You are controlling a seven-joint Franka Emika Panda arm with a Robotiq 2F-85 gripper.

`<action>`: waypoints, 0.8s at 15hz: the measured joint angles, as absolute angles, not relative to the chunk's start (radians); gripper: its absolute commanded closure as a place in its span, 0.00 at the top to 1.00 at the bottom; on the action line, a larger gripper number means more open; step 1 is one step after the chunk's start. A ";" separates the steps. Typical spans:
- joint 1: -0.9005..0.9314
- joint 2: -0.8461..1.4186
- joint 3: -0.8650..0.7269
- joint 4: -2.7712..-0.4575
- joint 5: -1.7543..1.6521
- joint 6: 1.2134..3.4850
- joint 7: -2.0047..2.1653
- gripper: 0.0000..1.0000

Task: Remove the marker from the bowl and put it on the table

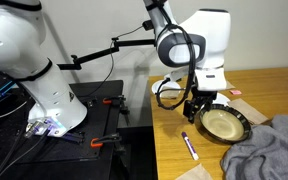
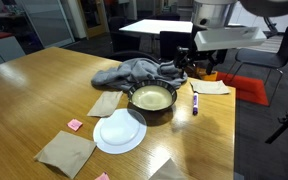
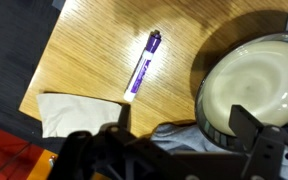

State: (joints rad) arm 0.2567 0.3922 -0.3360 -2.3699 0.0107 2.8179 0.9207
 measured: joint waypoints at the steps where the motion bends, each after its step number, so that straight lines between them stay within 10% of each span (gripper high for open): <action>1: 0.257 0.361 -0.334 -2.368 -0.019 2.777 0.914 1.00; 12: 0.165 0.232 -0.193 -2.328 -0.093 2.541 0.779 1.00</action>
